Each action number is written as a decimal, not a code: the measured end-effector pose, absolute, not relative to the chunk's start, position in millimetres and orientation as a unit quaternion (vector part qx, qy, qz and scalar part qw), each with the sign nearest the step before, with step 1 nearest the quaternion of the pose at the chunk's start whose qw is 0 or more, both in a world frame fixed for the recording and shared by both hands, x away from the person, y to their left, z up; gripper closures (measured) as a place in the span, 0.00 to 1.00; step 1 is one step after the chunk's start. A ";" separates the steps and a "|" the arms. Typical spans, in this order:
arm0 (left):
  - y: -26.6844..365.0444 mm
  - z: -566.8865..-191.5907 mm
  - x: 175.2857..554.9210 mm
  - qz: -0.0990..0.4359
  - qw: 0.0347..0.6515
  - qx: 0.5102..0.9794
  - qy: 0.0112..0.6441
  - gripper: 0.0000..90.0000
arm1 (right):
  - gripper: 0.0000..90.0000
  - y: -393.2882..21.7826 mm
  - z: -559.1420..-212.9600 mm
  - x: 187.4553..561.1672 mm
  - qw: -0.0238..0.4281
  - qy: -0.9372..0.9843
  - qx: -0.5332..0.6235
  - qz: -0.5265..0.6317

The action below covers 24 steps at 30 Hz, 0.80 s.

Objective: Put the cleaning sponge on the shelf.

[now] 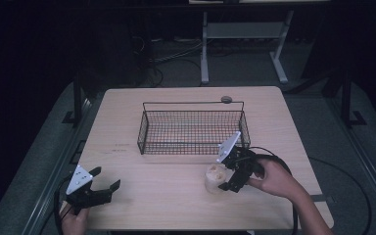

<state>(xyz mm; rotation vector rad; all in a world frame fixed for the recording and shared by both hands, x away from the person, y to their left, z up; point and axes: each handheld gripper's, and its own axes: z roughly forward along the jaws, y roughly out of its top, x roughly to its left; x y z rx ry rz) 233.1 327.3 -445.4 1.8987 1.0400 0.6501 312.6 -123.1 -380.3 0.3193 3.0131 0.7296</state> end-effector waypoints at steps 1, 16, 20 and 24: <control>327.4 -445.4 233.1 0.260 0.427 0.759 0.416 0.15 | 0.16 -122.4 -380.6 313.3 0.012 0.967 0.102 0.234; 328.0 -445.3 233.1 0.260 0.426 0.760 0.416 0.15 | 0.16 -110.1 -382.0 324.3 0.004 0.970 0.098 0.221; 328.7 -445.1 233.1 0.260 0.425 0.760 0.417 0.15 | 0.16 -107.0 -385.3 326.7 -0.002 0.971 0.097 0.216; 328.7 -445.2 233.2 0.260 0.425 0.760 0.417 0.15 | 0.16 -104.3 -387.5 328.0 -0.007 0.972 0.095 0.213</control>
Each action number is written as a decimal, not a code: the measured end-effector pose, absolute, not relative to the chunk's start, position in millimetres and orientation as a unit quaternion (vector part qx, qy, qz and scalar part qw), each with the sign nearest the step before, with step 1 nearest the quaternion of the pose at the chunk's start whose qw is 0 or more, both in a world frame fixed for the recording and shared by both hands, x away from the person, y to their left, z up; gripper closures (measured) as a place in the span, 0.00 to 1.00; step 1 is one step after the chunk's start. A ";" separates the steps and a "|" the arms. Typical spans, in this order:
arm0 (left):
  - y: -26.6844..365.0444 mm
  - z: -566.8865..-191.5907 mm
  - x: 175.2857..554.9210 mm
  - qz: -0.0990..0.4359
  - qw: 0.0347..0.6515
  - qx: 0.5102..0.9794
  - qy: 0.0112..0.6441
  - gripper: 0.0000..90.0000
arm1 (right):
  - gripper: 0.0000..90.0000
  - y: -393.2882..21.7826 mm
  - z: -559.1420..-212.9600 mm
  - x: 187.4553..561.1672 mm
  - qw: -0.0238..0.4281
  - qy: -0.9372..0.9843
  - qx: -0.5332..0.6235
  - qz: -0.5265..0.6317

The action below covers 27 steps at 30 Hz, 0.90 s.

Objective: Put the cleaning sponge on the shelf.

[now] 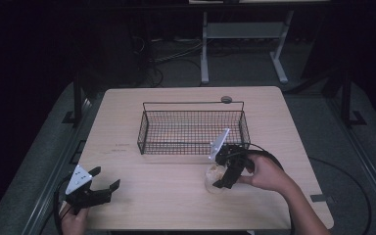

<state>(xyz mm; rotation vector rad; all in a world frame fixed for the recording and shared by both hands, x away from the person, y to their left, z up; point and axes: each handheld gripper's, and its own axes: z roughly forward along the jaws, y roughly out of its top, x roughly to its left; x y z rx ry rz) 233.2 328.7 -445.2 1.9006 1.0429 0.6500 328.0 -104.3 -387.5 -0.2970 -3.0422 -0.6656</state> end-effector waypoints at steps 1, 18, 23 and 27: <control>328.7 -445.0 233.0 0.260 0.425 0.760 0.417 0.15 | 0.16 -103.7 -388.3 328.3 0.007 -0.973 -0.095 -0.211; 328.8 -445.1 233.1 0.260 0.426 0.760 0.417 0.15 | 0.23 -95.9 -394.2 332.8 0.020 -0.976 -0.097 -0.193; 329.2 -445.1 233.2 0.259 0.426 0.760 0.418 0.15 | 0.28 -93.6 -392.7 333.1 0.020 -0.979 -0.093 -0.182; 329.5 -445.1 233.2 0.260 0.427 0.759 0.418 0.15 | 0.31 -92.2 -391.1 333.3 0.021 -0.980 -0.089 -0.179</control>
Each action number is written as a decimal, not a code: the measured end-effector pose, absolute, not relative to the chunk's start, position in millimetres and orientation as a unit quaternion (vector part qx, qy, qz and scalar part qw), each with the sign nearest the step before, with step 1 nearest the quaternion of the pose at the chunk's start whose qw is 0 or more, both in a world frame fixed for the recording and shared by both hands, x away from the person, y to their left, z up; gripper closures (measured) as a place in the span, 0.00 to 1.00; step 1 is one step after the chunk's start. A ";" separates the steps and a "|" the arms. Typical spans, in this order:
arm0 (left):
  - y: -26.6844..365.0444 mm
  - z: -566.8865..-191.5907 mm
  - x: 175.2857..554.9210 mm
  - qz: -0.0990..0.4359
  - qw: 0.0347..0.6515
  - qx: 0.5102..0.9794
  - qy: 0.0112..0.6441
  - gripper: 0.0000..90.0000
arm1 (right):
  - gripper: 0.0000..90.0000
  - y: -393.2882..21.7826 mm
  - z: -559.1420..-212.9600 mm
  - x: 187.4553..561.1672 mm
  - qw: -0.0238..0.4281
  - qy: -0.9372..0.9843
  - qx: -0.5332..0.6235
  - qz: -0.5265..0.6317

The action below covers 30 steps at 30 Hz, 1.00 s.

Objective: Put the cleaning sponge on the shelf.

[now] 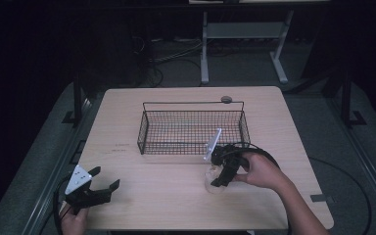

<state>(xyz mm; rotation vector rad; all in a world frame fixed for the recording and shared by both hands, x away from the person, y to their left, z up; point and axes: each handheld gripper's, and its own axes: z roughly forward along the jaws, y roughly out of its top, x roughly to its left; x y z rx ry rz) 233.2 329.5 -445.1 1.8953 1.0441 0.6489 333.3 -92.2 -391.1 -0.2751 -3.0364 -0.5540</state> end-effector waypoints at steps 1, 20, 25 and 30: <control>329.6 -445.1 233.2 0.260 0.427 0.758 0.418 0.15 | 0.31 -91.7 -390.9 333.4 0.022 -0.980 -0.088 -0.177; 329.7 -445.1 232.7 0.260 0.428 0.756 0.420 0.15 | 0.32 -92.8 -370.9 337.5 0.014 -0.978 -0.084 -0.190; 330.0 -445.0 232.6 0.261 0.429 0.756 0.420 0.15 | 0.32 -90.5 -362.5 341.5 0.009 -0.978 -0.080 -0.193; 330.1 -445.0 232.6 0.261 0.429 0.756 0.420 0.15 | 0.32 -88.3 -354.1 344.9 0.006 -0.977 -0.077 -0.199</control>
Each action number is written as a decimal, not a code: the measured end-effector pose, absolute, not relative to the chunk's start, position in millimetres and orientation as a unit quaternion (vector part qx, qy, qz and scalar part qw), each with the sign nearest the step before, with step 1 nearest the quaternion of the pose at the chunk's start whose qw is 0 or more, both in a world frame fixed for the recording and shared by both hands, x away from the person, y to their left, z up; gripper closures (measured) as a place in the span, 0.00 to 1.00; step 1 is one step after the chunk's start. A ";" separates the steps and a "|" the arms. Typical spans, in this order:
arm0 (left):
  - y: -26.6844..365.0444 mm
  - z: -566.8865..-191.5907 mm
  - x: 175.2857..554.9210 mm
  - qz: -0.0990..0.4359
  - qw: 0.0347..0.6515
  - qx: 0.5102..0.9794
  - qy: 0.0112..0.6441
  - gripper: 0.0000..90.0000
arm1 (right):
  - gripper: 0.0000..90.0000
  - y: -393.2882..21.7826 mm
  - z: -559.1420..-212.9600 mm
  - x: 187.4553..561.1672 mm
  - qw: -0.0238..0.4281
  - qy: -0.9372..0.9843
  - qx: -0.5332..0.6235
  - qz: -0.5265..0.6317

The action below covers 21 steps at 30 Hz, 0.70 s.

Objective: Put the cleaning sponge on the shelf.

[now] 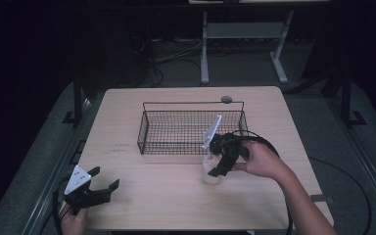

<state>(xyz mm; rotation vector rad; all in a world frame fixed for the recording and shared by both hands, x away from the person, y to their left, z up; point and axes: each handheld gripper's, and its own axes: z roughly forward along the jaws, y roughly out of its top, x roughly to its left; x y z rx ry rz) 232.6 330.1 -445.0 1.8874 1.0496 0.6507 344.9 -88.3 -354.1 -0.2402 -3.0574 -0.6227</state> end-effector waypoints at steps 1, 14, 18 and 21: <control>330.1 -445.0 232.6 0.261 0.429 0.756 0.420 0.15 | 0.32 -87.8 -352.6 345.4 0.006 -0.977 -0.079 -0.199; 330.4 -445.0 232.7 0.260 0.429 0.756 0.421 0.15 | 0.32 -83.8 -337.2 356.6 0.003 -0.977 -0.076 -0.200; 330.5 -445.0 232.6 0.261 0.429 0.756 0.421 0.15 | 0.32 -82.5 -333.5 359.2 0.002 -0.977 -0.076 -0.199; 330.6 -445.1 232.6 0.261 0.429 0.755 0.421 0.15 | 0.32 -81.7 -330.8 361.3 0.002 -0.977 -0.075 -0.198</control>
